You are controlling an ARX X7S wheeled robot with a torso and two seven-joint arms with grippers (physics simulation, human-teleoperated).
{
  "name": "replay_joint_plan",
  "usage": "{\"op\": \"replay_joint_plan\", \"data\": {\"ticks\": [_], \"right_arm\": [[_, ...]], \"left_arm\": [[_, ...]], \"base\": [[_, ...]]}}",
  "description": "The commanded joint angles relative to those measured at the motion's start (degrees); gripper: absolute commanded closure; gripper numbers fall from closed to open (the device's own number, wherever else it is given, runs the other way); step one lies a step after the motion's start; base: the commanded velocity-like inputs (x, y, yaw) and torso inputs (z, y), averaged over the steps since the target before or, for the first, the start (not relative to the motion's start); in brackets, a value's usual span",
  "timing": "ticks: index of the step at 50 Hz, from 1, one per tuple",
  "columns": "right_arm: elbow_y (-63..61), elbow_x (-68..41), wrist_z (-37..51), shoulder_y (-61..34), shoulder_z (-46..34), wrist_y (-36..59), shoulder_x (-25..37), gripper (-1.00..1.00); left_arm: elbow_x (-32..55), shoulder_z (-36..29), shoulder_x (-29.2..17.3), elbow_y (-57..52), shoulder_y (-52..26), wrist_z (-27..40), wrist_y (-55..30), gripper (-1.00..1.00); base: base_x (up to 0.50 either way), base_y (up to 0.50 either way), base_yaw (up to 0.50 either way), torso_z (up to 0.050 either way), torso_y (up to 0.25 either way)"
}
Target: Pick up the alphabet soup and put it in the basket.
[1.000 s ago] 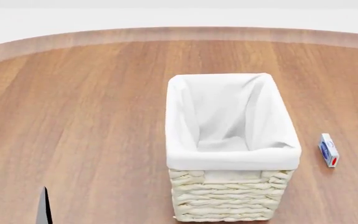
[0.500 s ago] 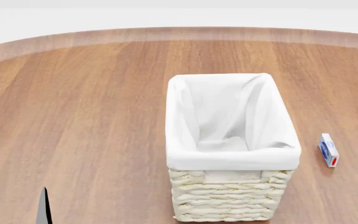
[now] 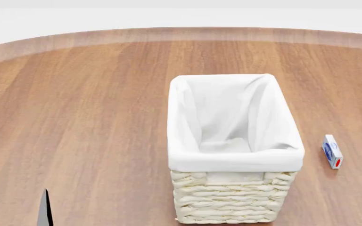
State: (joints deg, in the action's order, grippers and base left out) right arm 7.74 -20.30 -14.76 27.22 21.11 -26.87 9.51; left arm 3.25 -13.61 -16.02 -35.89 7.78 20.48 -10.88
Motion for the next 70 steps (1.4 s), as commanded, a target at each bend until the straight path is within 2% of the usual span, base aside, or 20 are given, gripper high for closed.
{"op": "replay_joint_plan", "data": {"ticks": [1, 43, 44, 56, 69, 70], "right_arm": [[4.2, -0.3, 0.5, -2.1, 0.6, -1.6, 0.1, -1.00], [31.5, 2.6, -0.9, -16.2, -1.1, -9.8, -0.3, -1.00], [32.1, 2.7, -0.9, -16.4, -1.1, -10.3, -0.3, 1.00], [27.3, 2.6, 0.0, -14.7, -1.7, -8.7, -0.5, 1.00], [-7.2, -0.4, 6.8, -5.1, -2.3, 5.7, 1.1, 1.00], [-13.9, -1.5, 8.3, -3.2, -1.7, 9.1, 2.4, 1.00]], "left_arm": [[0.1, -0.4, -0.3, 0.2, -0.1, 0.4, 0.1, -1.00], [1.3, -0.6, -1.5, 0.7, -0.1, 1.9, 0.9, -1.00], [1.4, -0.6, -1.5, 0.7, -0.1, 1.9, 0.9, -1.00], [1.5, -1.0, -1.7, 0.7, -0.1, 2.3, 1.0, -1.00], [1.9, -1.2, -2.0, 1.1, -0.3, 2.5, 1.0, -1.00], [1.9, -1.2, -2.0, 1.0, -0.4, 2.5, 0.9, -1.00]], "base": [[0.00, 0.00, 0.00, 0.000, 0.000], [0.00, 0.00, 0.00, 0.000, 0.000], [0.00, 0.00, 0.00, 0.000, 0.000], [0.00, 0.00, 0.00, 0.000, 0.000], [0.00, 0.00, 0.00, 0.000, 0.000], [0.00, 0.00, 0.00, 0.000, 0.000]]}}
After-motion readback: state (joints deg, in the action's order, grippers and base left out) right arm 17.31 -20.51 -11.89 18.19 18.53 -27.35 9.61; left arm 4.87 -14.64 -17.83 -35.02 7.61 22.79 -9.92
